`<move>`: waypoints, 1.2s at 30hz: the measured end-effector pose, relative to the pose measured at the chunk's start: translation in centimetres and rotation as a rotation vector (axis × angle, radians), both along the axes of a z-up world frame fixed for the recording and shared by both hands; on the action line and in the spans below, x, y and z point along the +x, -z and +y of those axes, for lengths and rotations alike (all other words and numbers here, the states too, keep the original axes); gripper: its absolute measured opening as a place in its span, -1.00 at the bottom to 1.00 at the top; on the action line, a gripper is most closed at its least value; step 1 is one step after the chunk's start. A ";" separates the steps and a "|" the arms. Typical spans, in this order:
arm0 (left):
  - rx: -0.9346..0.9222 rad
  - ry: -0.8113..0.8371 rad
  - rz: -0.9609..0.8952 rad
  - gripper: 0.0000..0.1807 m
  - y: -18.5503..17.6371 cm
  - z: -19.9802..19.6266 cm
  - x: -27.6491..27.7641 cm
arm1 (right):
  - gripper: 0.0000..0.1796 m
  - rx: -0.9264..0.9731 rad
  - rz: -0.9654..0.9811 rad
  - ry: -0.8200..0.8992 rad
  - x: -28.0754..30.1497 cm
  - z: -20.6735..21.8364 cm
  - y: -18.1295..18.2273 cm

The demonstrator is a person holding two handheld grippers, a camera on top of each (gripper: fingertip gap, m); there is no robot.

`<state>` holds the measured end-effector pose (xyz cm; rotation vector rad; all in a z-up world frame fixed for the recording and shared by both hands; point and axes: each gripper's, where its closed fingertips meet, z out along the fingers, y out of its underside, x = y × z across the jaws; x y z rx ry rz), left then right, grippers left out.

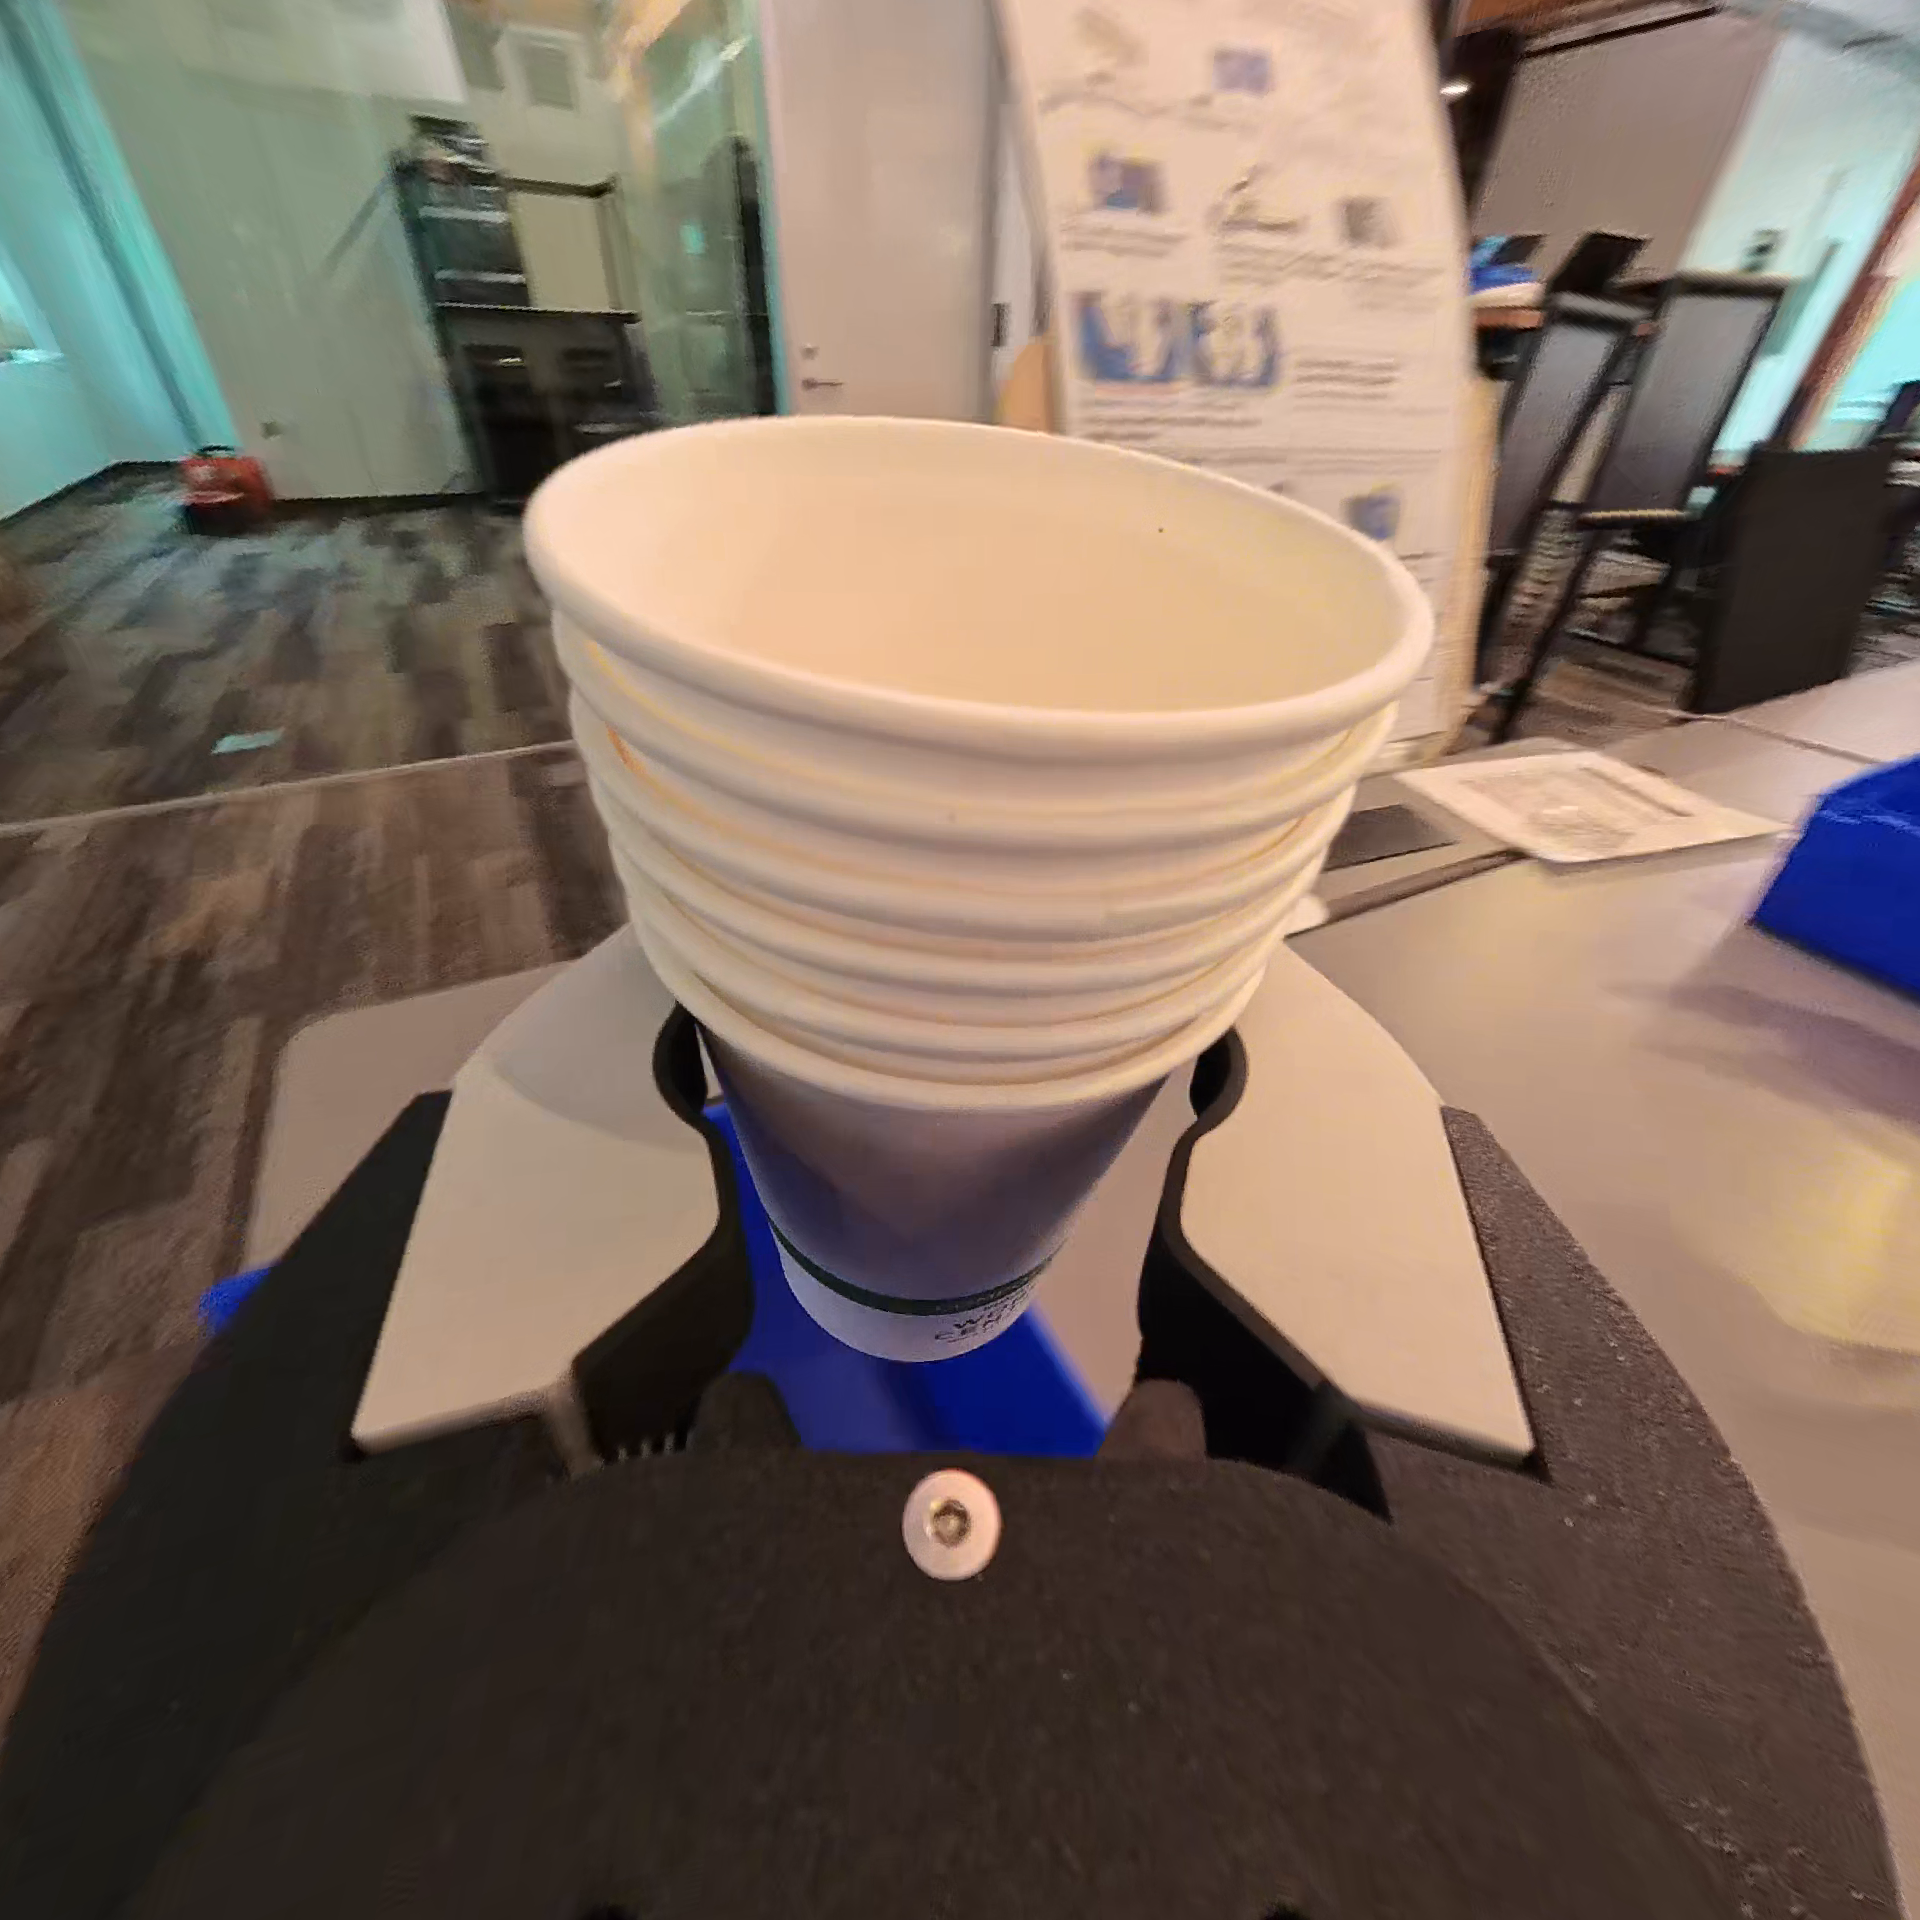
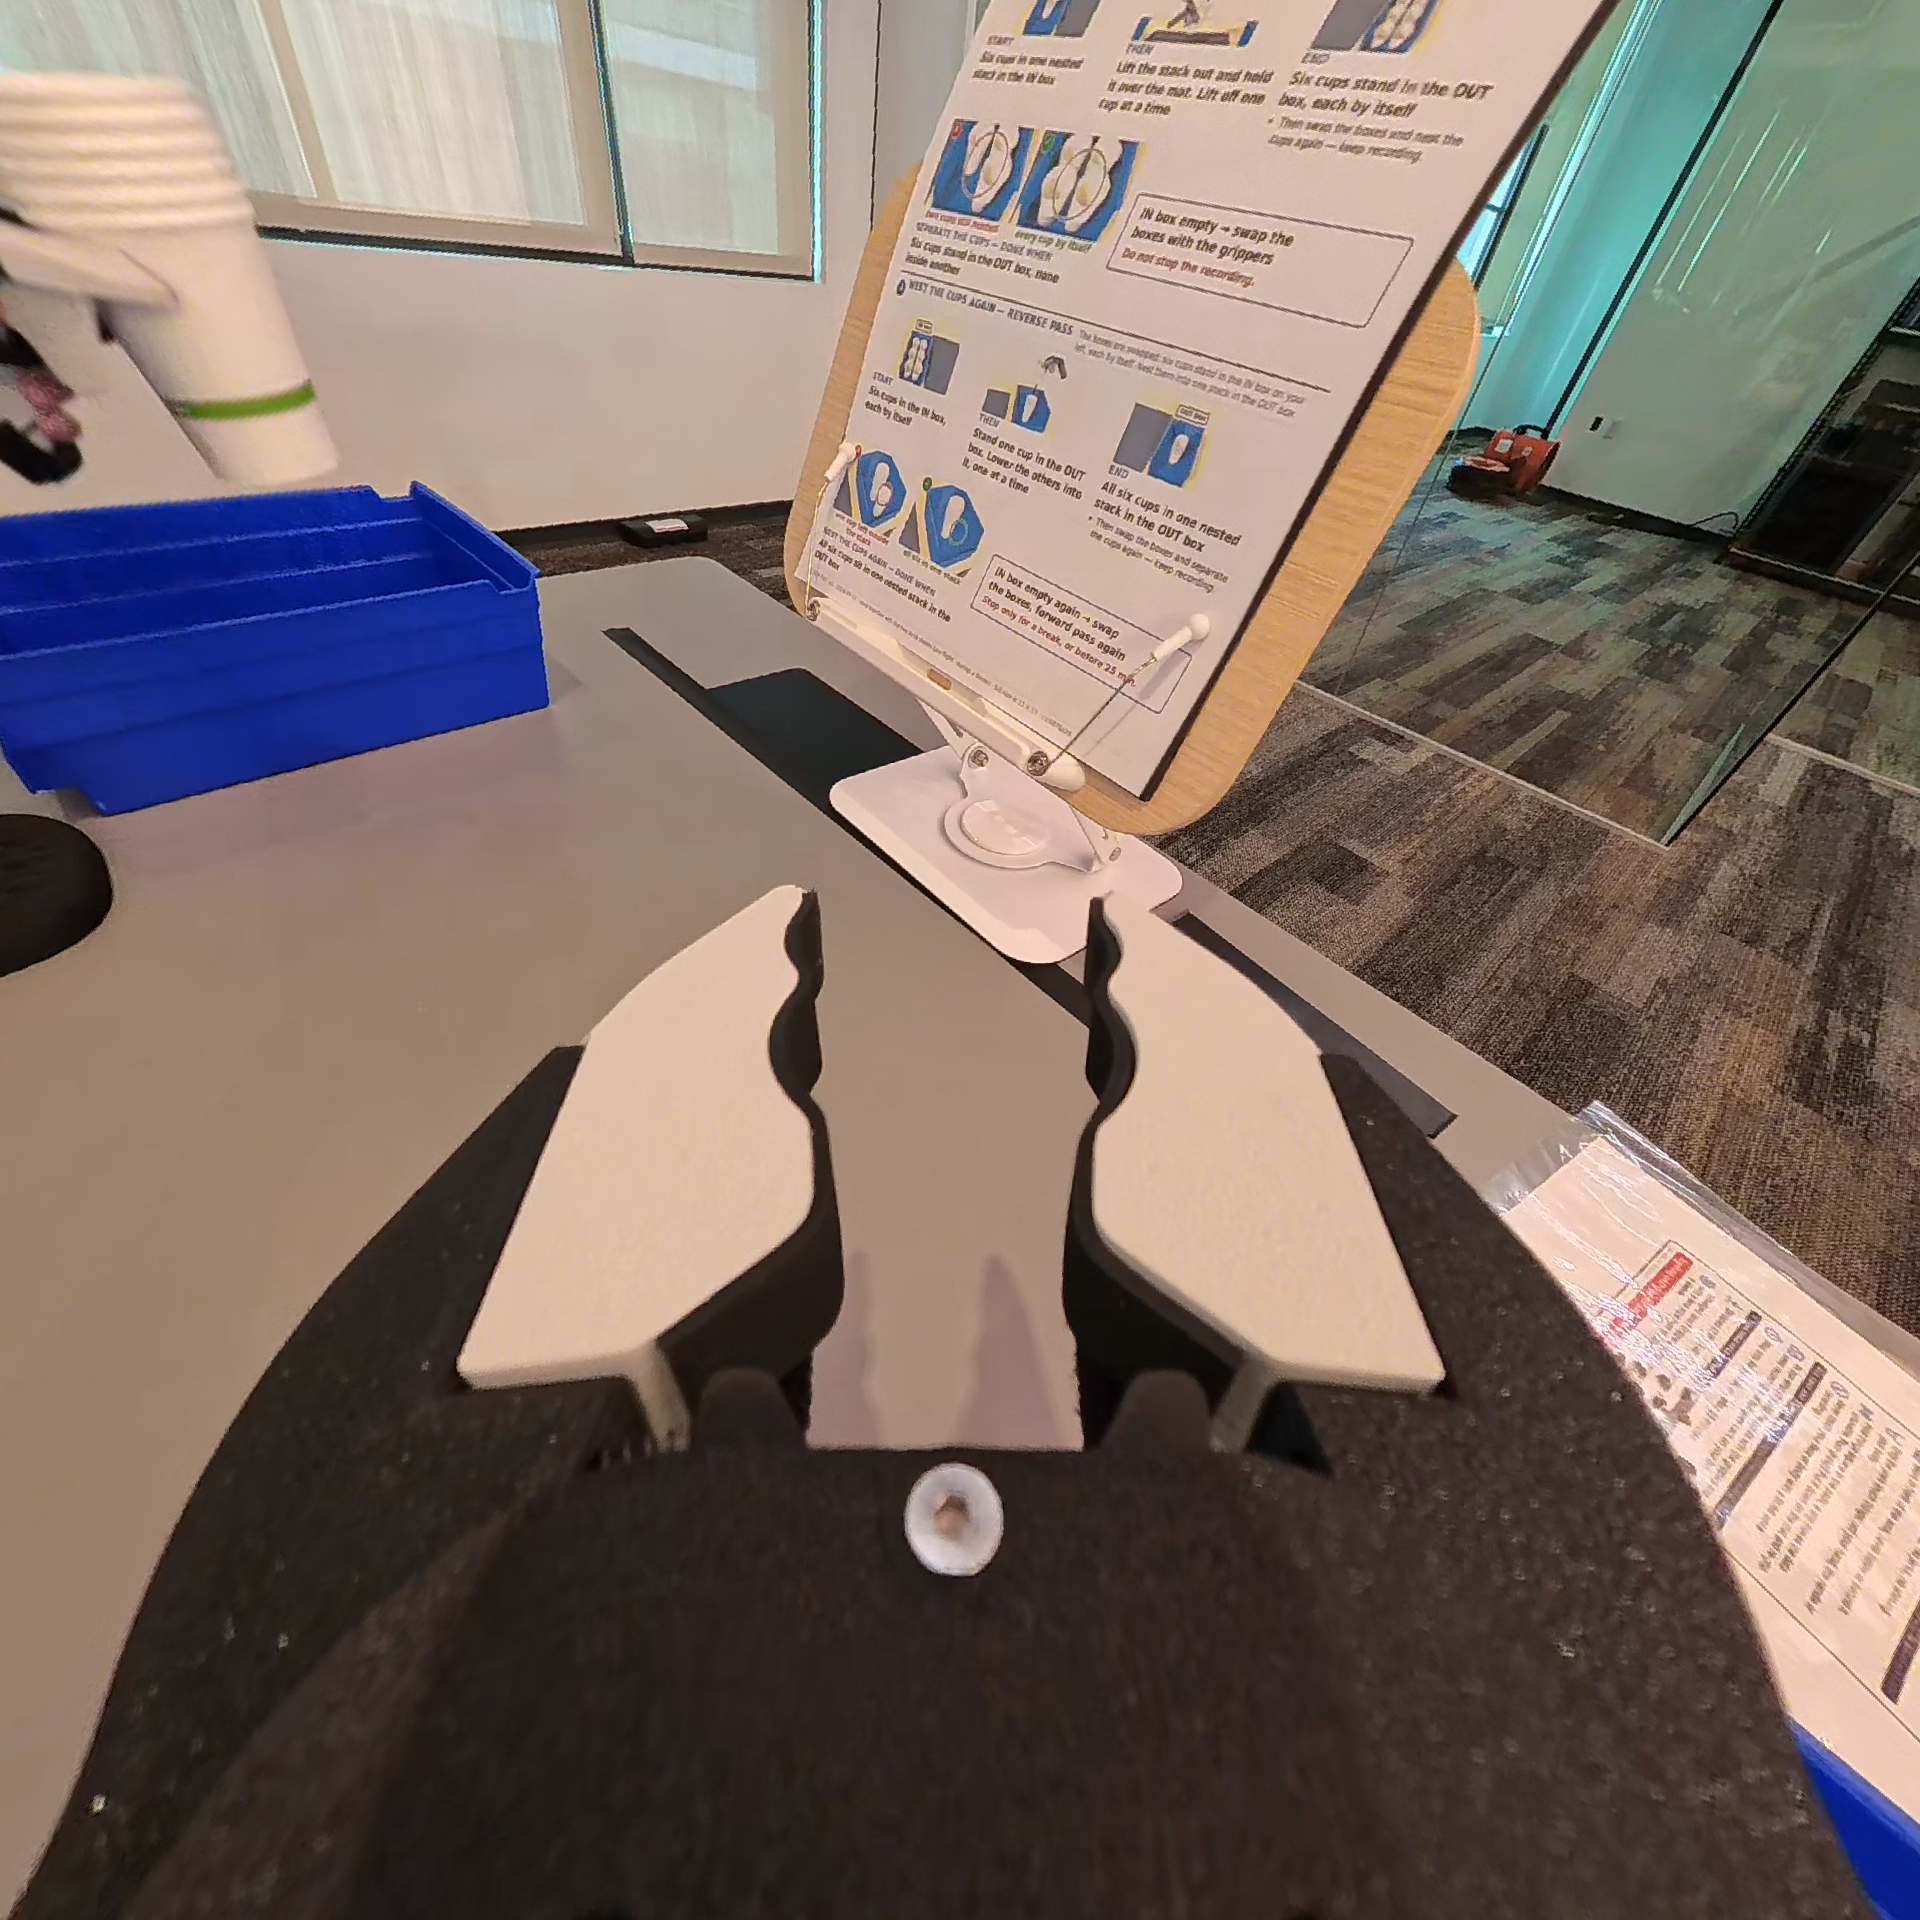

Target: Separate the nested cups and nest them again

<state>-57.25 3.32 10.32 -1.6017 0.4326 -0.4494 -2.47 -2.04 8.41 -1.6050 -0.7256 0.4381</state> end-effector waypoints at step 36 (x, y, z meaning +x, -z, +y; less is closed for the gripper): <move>-0.155 0.867 0.083 0.03 5.1 -4.5 36.4 | -0.63 -0.012 -0.334 -0.318 -7.7 -7.9 -1.1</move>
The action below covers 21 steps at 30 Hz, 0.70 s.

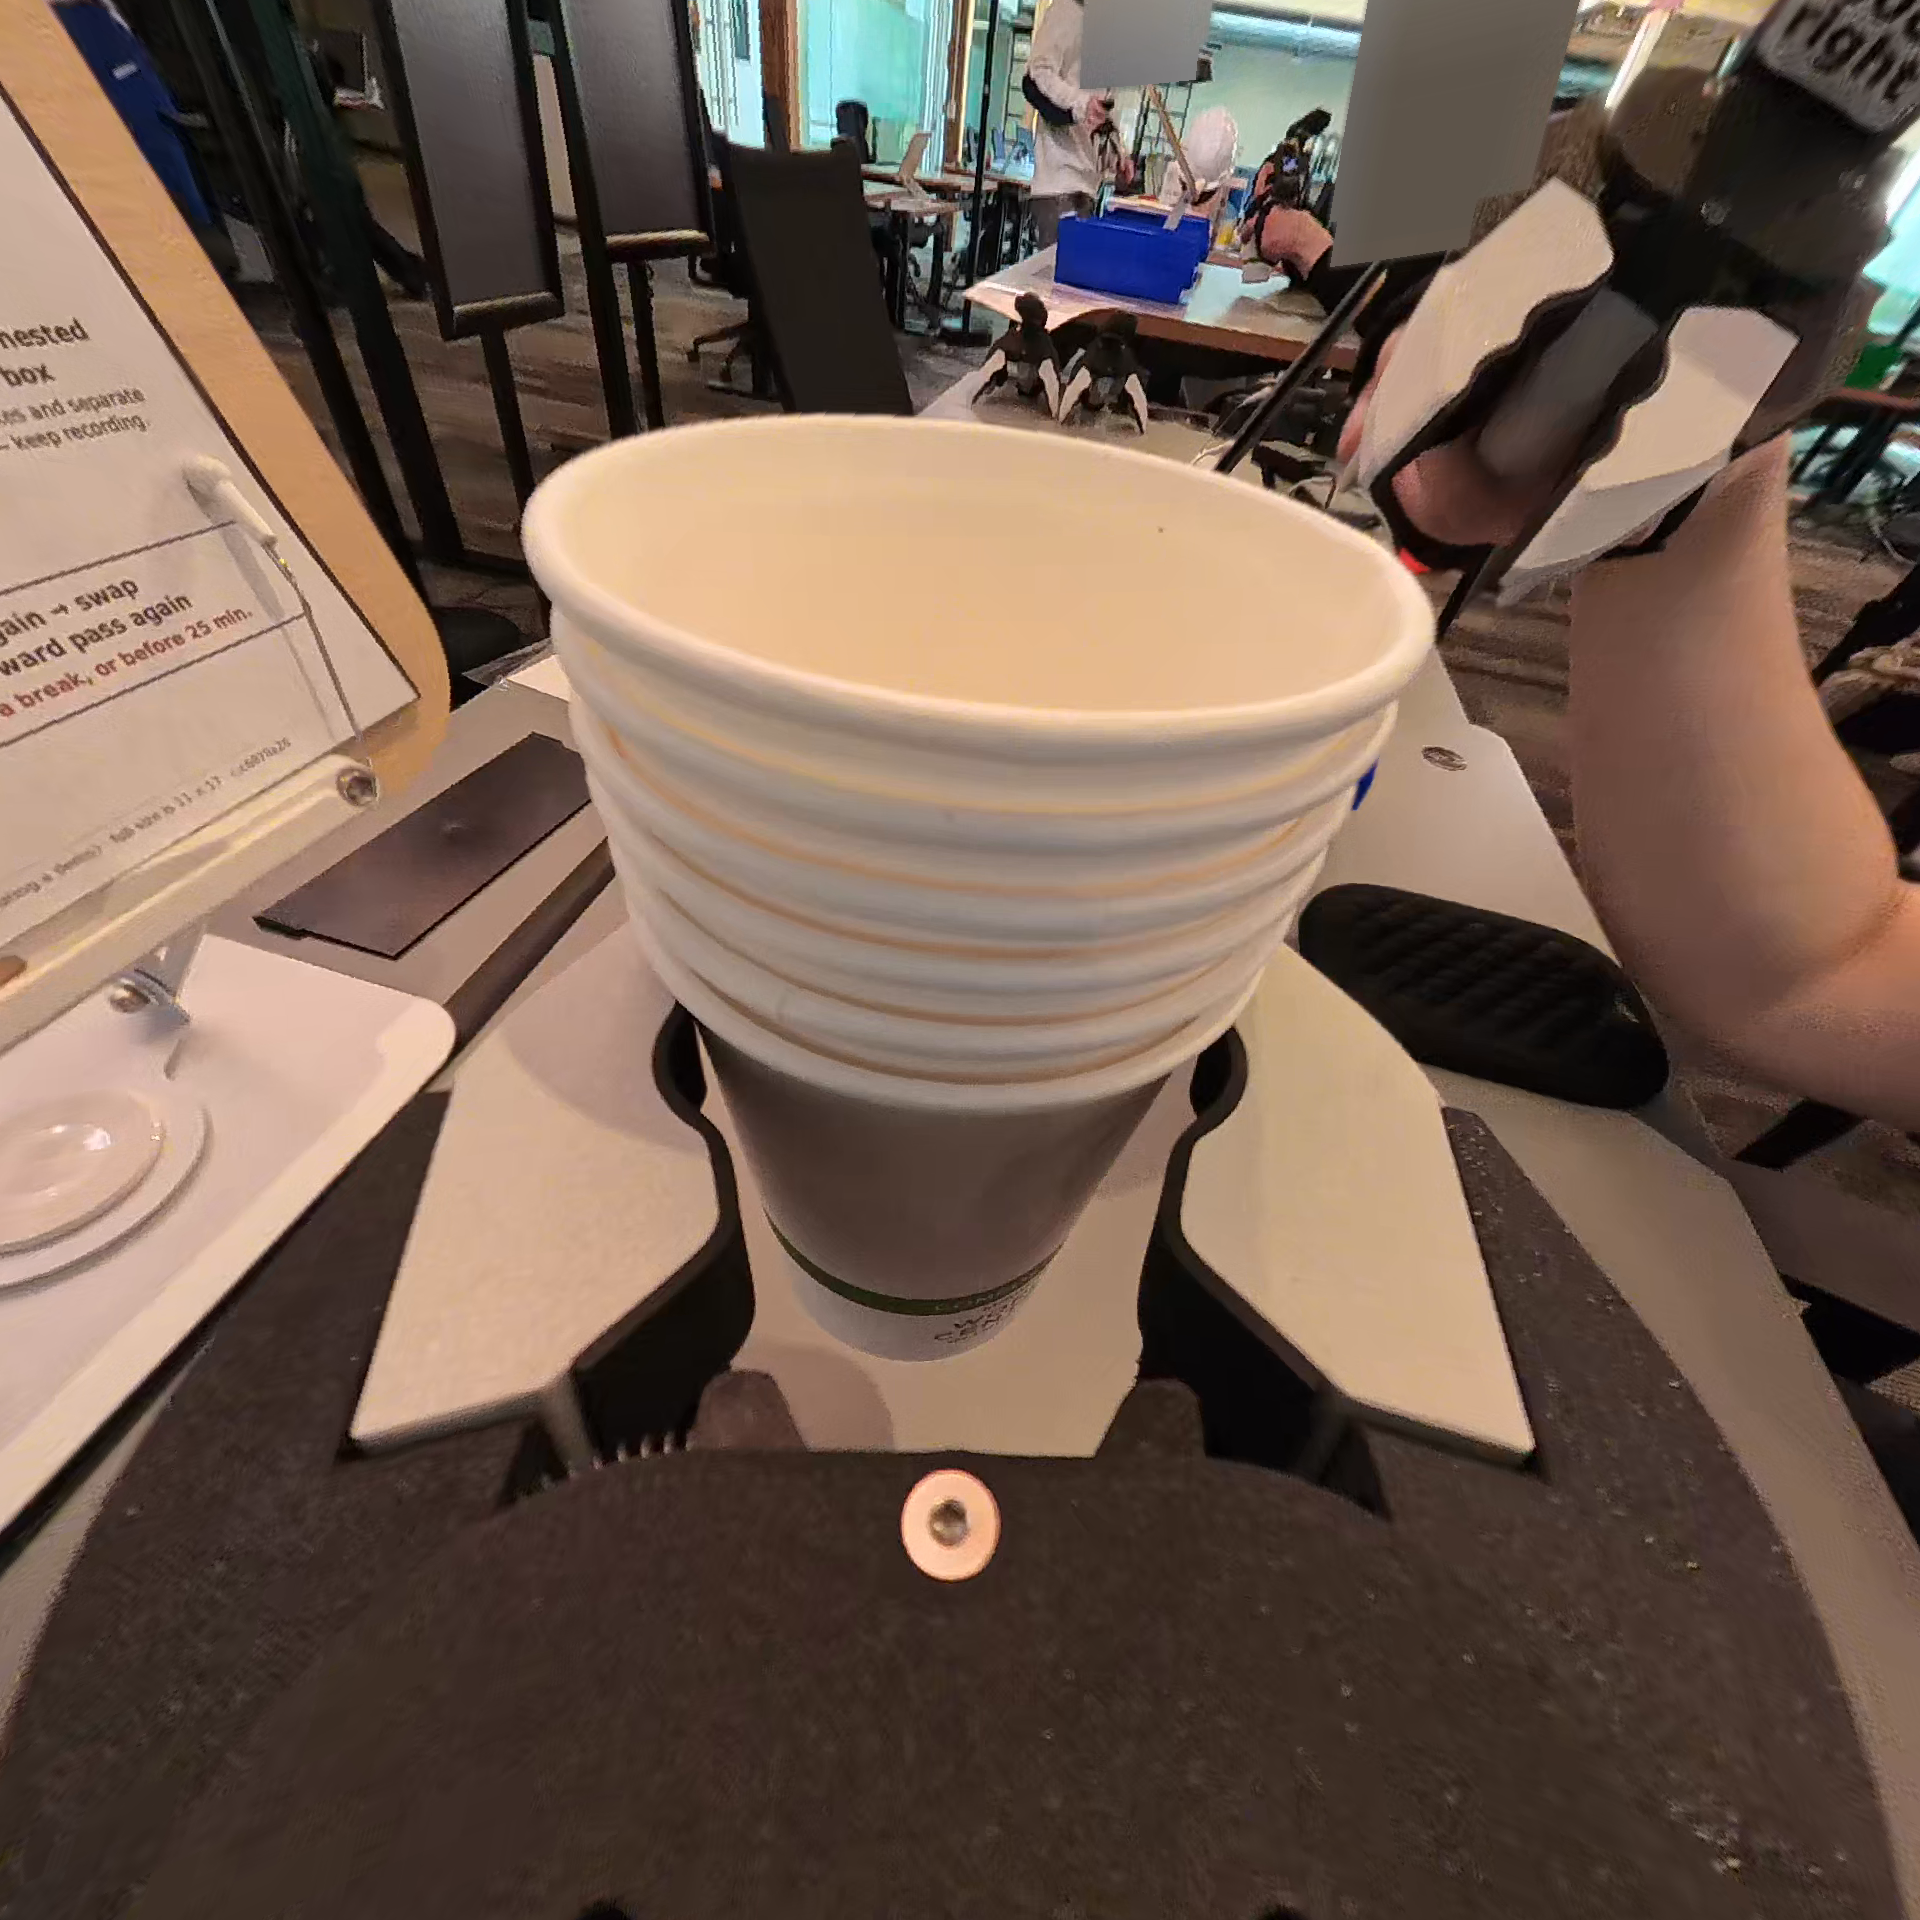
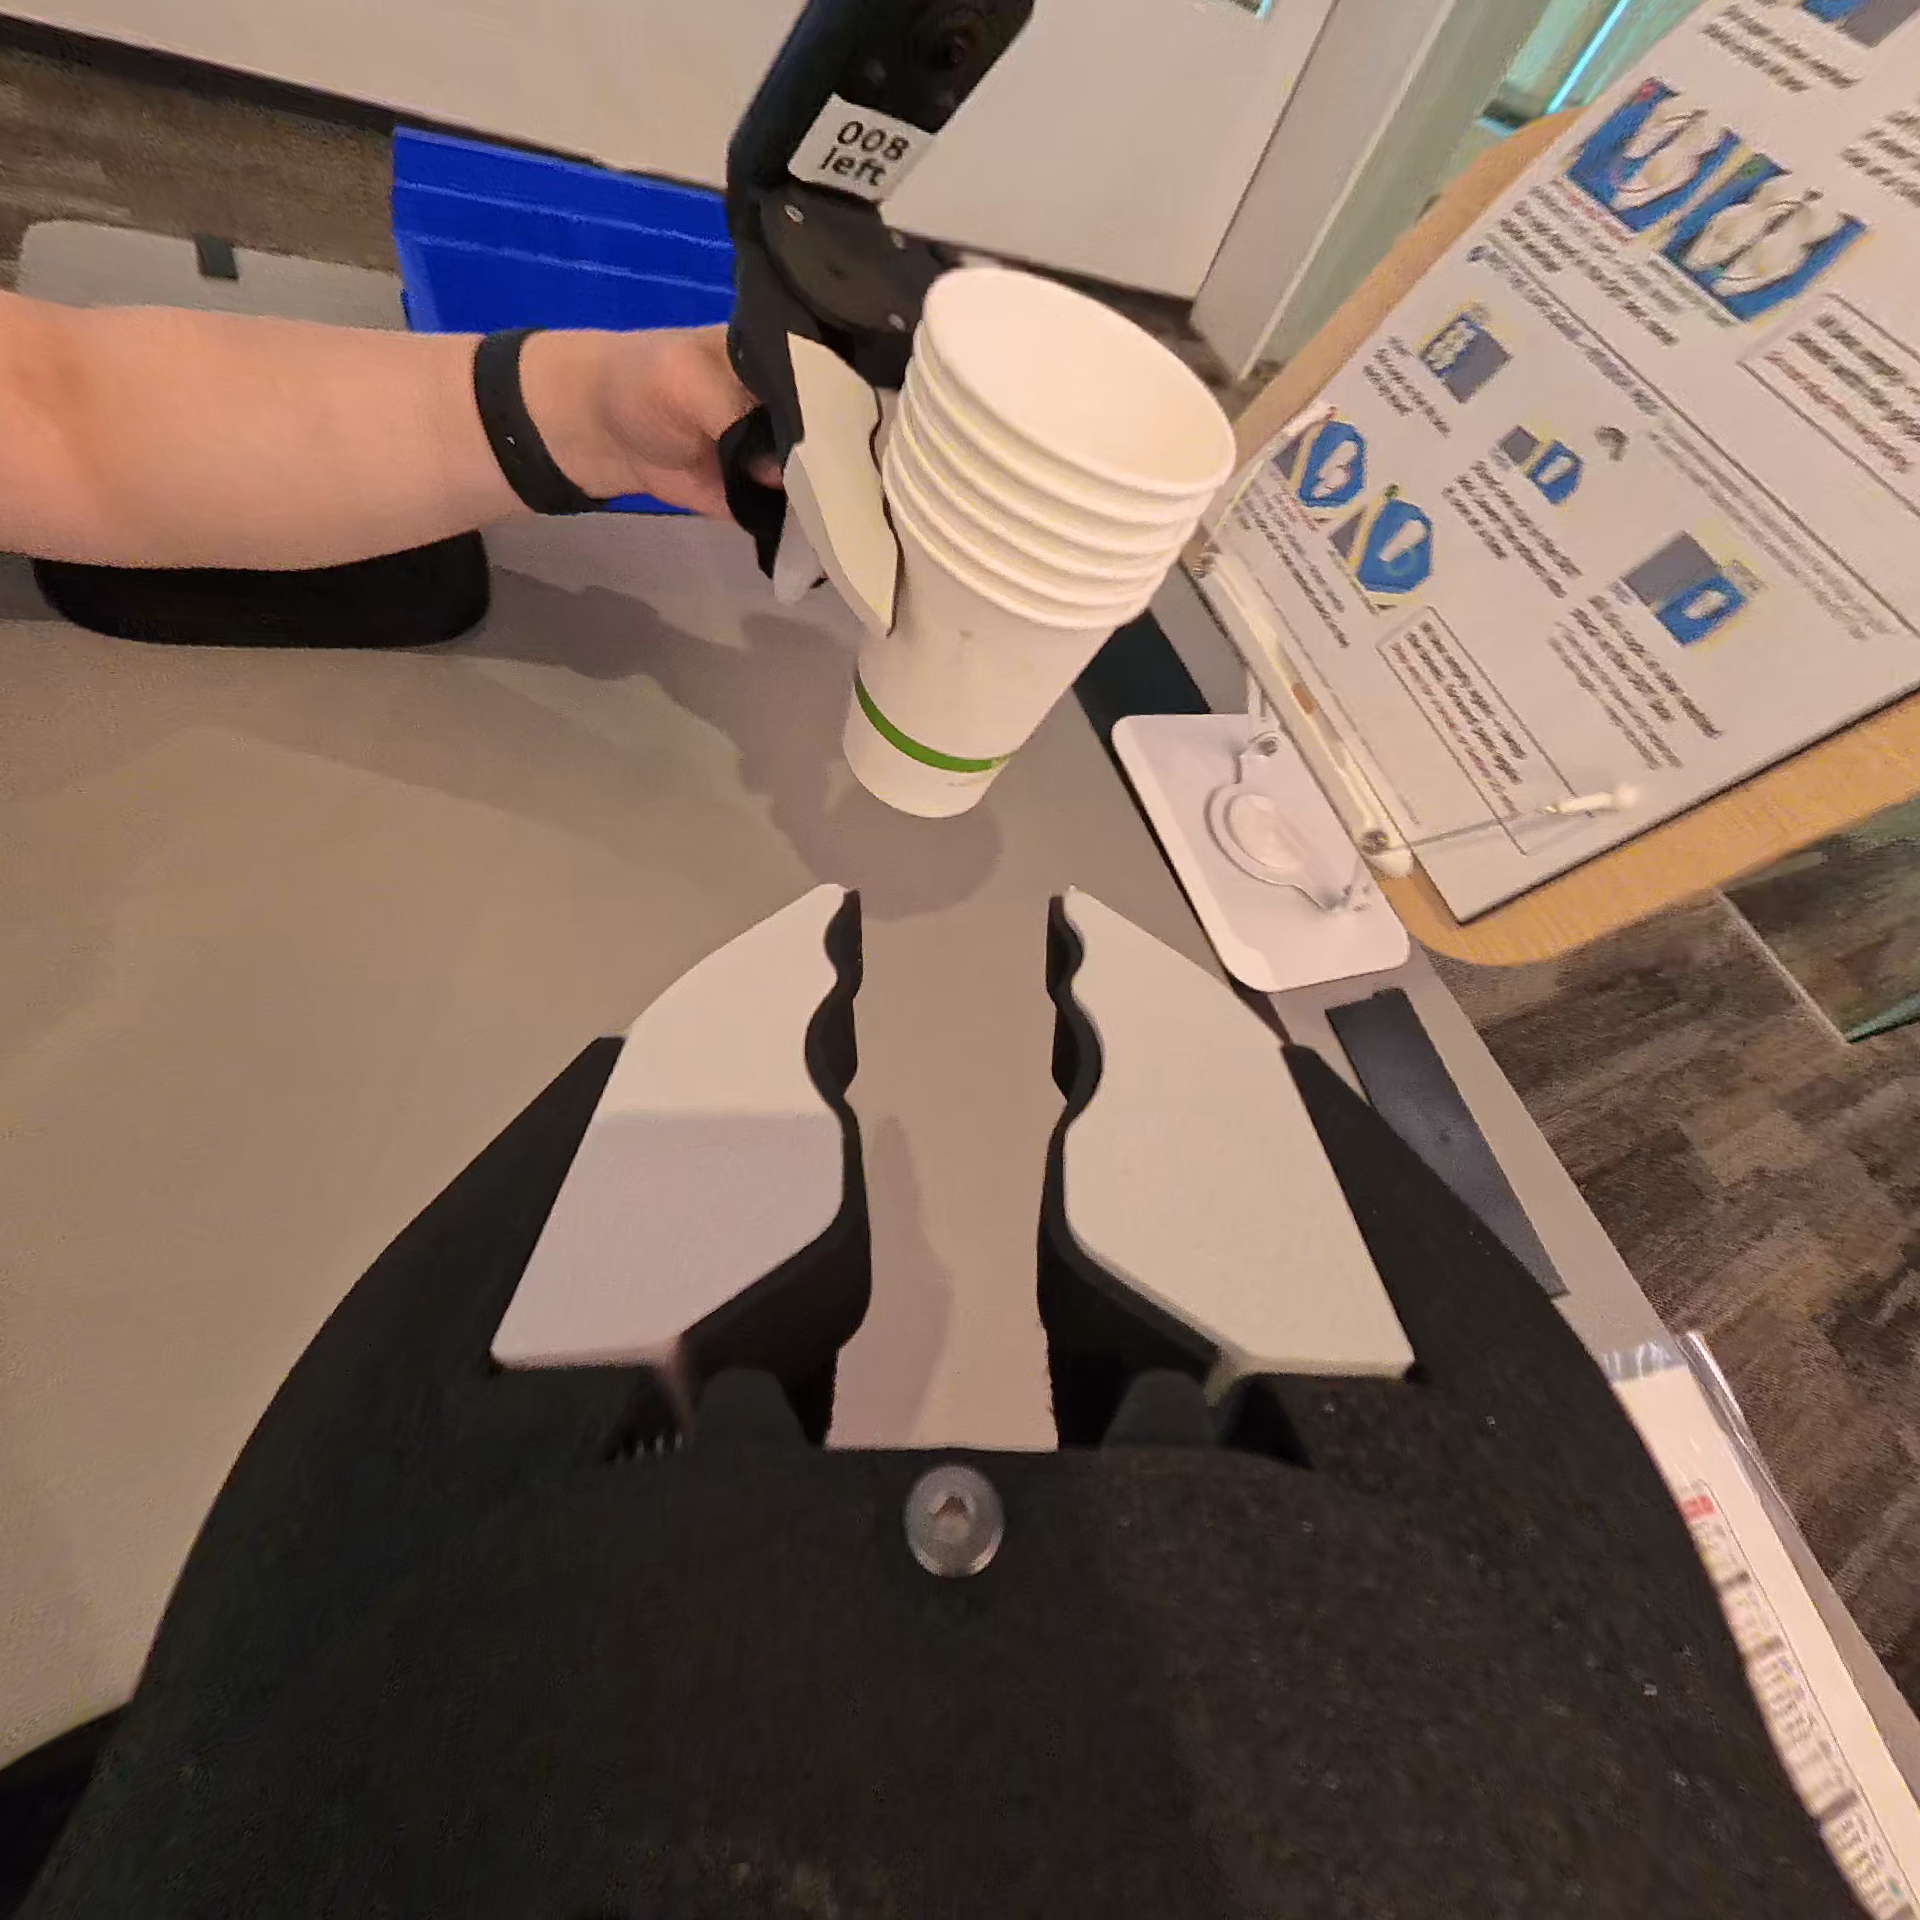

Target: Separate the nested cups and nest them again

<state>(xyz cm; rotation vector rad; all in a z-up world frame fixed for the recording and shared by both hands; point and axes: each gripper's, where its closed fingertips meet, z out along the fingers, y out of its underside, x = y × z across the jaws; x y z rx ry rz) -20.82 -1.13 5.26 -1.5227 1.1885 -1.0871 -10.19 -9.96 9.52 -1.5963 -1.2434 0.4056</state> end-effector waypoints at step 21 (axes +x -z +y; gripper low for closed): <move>0.058 0.007 0.072 0.03 4.0 -0.5 0.0 | -0.81 -0.217 -0.714 -0.086 -12.1 3.9 0.3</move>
